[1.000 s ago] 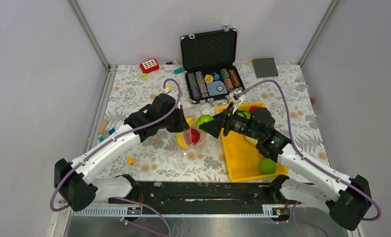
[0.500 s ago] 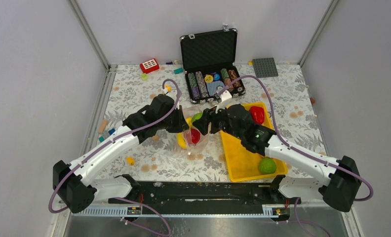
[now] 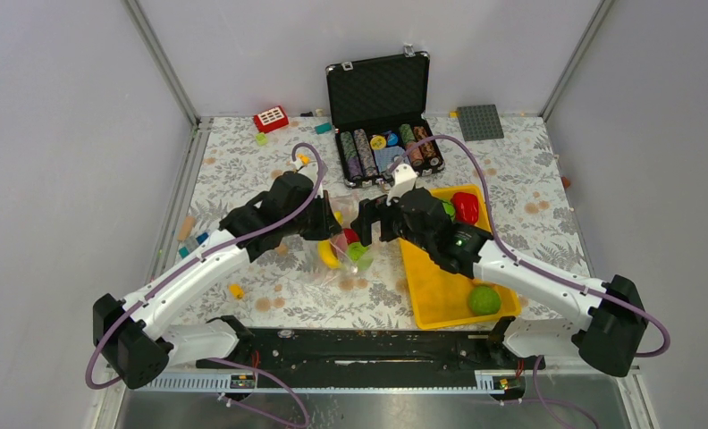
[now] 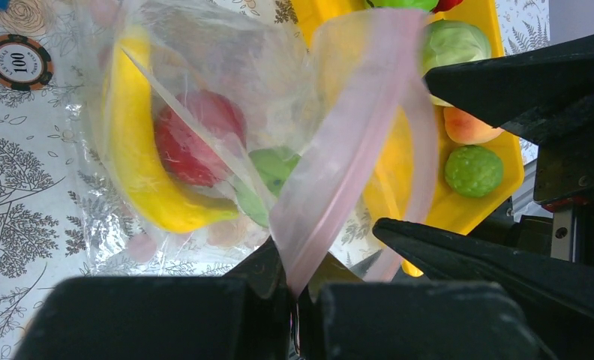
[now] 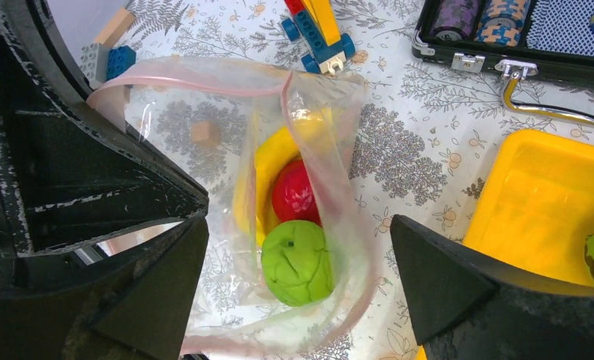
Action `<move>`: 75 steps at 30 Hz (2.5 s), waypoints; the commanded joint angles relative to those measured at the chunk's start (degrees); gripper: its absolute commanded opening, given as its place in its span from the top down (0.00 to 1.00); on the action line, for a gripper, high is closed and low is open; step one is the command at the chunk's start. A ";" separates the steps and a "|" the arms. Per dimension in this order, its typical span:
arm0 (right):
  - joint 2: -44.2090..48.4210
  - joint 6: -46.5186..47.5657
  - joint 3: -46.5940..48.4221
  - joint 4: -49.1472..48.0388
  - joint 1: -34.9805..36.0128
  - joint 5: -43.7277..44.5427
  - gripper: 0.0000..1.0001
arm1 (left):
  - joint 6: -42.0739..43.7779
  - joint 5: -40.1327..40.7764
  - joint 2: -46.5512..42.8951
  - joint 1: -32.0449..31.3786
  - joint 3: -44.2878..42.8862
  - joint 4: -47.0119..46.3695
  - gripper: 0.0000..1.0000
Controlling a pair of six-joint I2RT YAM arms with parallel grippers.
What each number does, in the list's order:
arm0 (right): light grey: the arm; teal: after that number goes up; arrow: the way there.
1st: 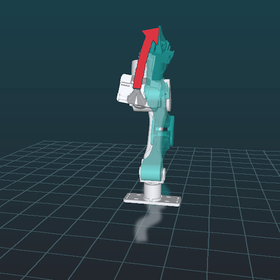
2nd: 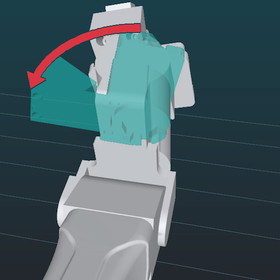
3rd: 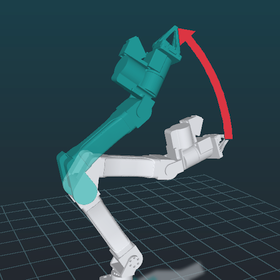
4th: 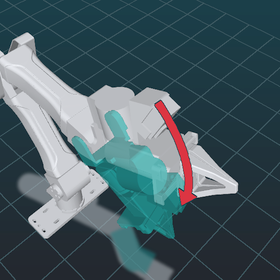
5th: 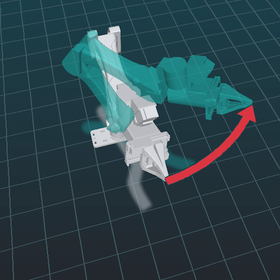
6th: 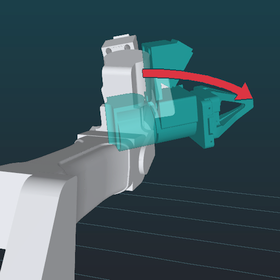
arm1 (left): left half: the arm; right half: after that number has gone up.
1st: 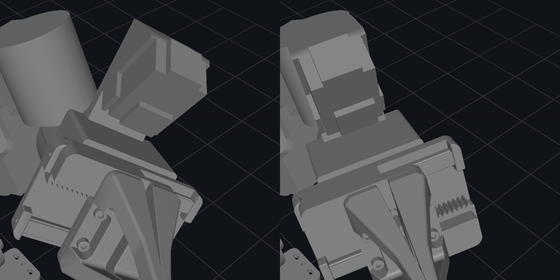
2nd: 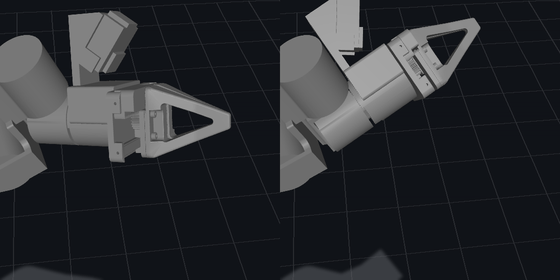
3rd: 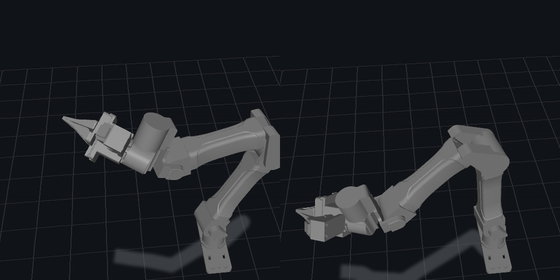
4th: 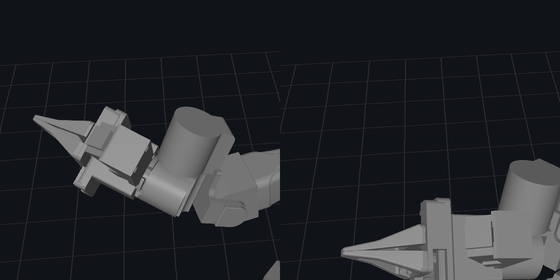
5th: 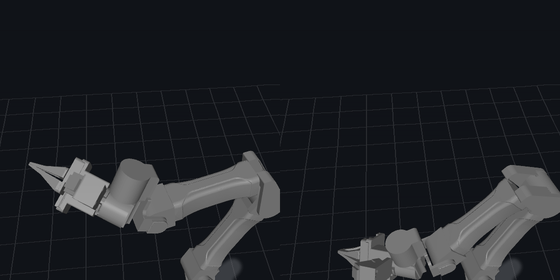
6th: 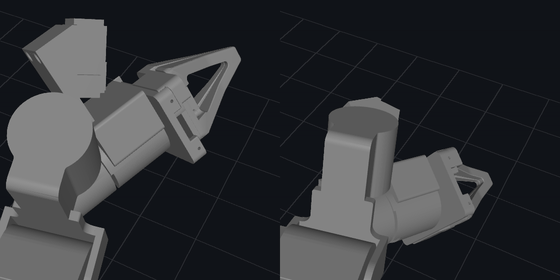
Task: Place the food in the zip-top bag and seal the zipper
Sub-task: Place the fake fruit in the zipper food storage bag, then pick up the fake fruit from the bin.
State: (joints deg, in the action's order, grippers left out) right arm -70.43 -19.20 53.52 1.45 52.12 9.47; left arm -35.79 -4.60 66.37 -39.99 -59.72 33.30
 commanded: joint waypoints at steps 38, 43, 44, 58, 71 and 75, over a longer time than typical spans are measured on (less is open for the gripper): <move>-21.66 2.22 17.10 25.43 -21.16 21.03 0.00 | 0.11 -0.22 -0.66 0.26 0.26 -2.71 1.00; -26.94 1.78 18.21 26.38 -22.70 19.24 0.00 | 0.17 -0.33 -0.29 0.27 -0.02 -2.79 1.00; -27.89 1.96 18.40 26.39 -22.94 19.21 0.00 | 0.27 -0.44 -0.18 0.33 -0.13 -2.78 1.00; -36.96 0.04 19.70 27.61 -24.96 18.79 0.09 | 0.37 -0.81 0.13 0.28 -0.51 -2.72 1.00; -12.17 2.25 11.52 22.90 -24.96 10.99 0.42 | 0.11 -0.93 0.52 0.26 -0.57 -3.01 1.00; 0.92 3.63 4.59 13.80 -24.96 -6.65 0.41 | 0.02 -1.51 1.05 0.31 -1.02 -3.06 1.00</move>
State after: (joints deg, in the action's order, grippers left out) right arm -80.40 -17.34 62.70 24.16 27.35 19.62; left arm -35.81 -4.69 66.81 -39.99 -59.44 33.17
